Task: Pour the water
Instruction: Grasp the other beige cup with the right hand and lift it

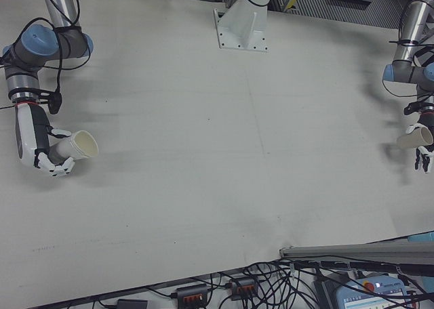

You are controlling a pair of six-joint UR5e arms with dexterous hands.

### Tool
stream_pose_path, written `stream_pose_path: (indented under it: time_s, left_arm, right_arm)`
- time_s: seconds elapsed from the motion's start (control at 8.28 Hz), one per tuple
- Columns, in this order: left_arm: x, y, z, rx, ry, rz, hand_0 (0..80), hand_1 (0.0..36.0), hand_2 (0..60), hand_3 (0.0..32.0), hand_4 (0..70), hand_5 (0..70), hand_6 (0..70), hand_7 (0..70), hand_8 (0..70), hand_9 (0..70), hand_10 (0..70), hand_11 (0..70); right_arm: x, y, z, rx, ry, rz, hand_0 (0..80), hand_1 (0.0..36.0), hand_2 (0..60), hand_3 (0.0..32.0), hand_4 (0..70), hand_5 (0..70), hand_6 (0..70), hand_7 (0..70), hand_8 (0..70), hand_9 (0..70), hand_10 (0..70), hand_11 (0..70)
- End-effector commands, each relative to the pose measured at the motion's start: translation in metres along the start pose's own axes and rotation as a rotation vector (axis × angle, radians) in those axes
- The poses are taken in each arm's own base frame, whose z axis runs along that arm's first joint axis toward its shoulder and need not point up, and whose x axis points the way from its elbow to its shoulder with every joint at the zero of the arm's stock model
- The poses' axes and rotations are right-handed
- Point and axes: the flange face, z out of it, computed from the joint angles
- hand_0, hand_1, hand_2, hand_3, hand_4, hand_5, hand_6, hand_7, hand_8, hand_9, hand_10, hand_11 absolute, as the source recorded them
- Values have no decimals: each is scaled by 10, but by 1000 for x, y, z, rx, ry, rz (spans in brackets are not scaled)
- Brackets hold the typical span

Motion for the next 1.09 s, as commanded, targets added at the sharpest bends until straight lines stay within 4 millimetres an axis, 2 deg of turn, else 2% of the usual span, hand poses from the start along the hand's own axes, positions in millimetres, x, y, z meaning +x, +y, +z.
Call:
stream_pose_path:
  time_s: [0.0,0.12,0.24,0.36,0.48,0.6,0.72,0.85,0.97]
  left_arm:
    - [-1,8,6,-9,3,-1,523,360,600,0,480,700,57,106,1,10,47,89]
    - [-2,20,17,-22,2,-3,535,360,600,0,489,700,60,110,2,10,47,91]
    - [-1,43,34,-25,1,15,557,360,600,0,499,700,63,117,2,10,45,89]
    - [-2,69,60,-39,-1,31,558,360,600,0,503,700,66,120,3,11,46,91]
    - [-4,90,77,-67,1,54,565,360,600,0,497,700,64,118,2,9,45,90]
    - [-18,119,94,-87,-22,58,568,360,600,0,492,700,62,117,2,9,43,87]
    - [-44,141,106,-102,-64,50,568,360,600,0,495,700,65,119,3,9,43,87]
    - [-72,164,122,-121,-102,46,572,360,600,0,497,700,66,119,3,9,43,88]
    - [-100,186,134,-145,-139,54,579,360,600,0,496,700,64,115,2,9,43,88]
  right_arm:
    - [-25,27,-9,5,-11,-1,800,360,600,0,194,700,626,700,655,700,700,700]
    - [-39,51,1,-9,-30,8,800,360,600,0,191,700,624,700,644,700,700,700]
    - [-52,70,6,-7,-38,7,800,360,600,0,191,700,625,700,640,700,700,700]
    - [-61,87,12,-23,-54,18,800,360,600,0,187,700,615,700,612,700,700,700]
    - [-77,112,22,-62,-92,38,800,360,600,0,174,700,608,700,604,700,700,700]
    - [-107,142,32,-73,-137,30,800,360,600,0,193,700,619,700,597,700,700,700]
    - [-139,173,36,-33,-146,12,800,360,600,0,238,700,641,700,598,700,694,700]
    - [-170,211,42,6,-141,-7,800,360,600,0,275,700,660,700,624,700,649,700]
    - [-196,240,48,27,-152,-18,800,360,600,0,277,700,658,697,622,700,633,700]
